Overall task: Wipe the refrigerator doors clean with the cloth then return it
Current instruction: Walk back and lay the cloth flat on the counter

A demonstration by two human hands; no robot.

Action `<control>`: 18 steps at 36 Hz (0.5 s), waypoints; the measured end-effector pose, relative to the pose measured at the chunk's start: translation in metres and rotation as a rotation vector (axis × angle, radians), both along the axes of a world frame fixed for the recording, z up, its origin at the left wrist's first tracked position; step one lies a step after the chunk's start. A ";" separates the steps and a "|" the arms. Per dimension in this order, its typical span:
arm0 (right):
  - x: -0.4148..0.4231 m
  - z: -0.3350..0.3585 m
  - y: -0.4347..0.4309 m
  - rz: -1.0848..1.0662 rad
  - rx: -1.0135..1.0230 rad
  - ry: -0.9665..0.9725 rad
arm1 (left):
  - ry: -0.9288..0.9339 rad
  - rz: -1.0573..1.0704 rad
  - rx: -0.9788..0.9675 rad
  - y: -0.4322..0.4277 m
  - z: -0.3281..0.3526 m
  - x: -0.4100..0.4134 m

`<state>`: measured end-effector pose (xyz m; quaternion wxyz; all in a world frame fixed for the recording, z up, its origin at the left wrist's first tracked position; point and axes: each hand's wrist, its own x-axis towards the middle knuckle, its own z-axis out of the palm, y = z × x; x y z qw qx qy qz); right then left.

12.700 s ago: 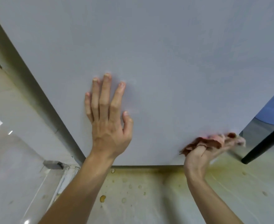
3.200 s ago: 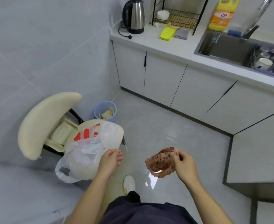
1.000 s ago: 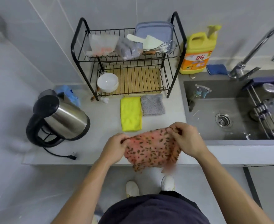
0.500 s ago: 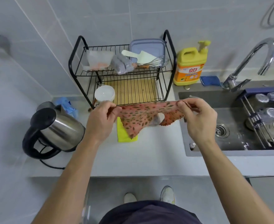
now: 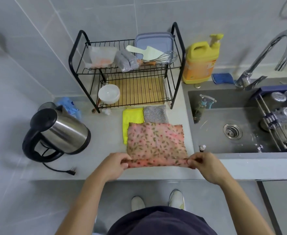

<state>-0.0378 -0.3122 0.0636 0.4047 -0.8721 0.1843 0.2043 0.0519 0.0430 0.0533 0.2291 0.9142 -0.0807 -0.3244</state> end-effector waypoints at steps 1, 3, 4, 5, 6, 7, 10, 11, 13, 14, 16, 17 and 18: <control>-0.003 -0.002 -0.003 0.040 -0.002 0.052 | 0.049 -0.025 0.032 0.000 -0.003 -0.002; -0.005 -0.004 -0.008 0.100 -0.005 0.139 | 0.132 -0.079 0.081 0.001 -0.008 -0.005; -0.005 -0.005 -0.009 0.130 -0.011 0.177 | 0.164 -0.102 0.097 0.001 -0.010 -0.006; -0.005 -0.006 -0.010 0.153 -0.016 0.205 | 0.186 -0.116 0.108 0.000 -0.011 -0.006; -0.003 -0.007 -0.010 0.162 -0.019 0.219 | 0.194 -0.118 0.114 -0.001 -0.013 -0.005; -0.001 -0.008 -0.011 0.162 -0.022 0.224 | 0.187 -0.110 0.115 -0.002 -0.013 -0.004; 0.010 -0.010 -0.010 0.141 -0.038 0.202 | 0.093 -0.046 0.089 -0.008 -0.012 0.003; 0.015 -0.011 -0.010 0.125 -0.052 0.188 | 0.050 -0.017 0.063 -0.011 -0.011 0.006; 0.026 -0.012 -0.010 0.080 -0.092 0.159 | -0.027 0.023 0.003 -0.018 -0.009 0.013; 0.032 -0.013 -0.009 0.061 -0.110 0.141 | -0.061 0.032 -0.018 -0.023 -0.009 0.018; 0.043 -0.014 -0.007 0.014 -0.141 0.101 | -0.134 0.052 -0.050 -0.033 -0.010 0.027; 0.049 -0.015 -0.005 -0.021 -0.152 0.078 | -0.173 0.074 -0.075 -0.037 -0.011 0.032; 0.054 -0.016 -0.004 -0.065 -0.151 0.047 | -0.209 0.106 -0.106 -0.043 -0.013 0.037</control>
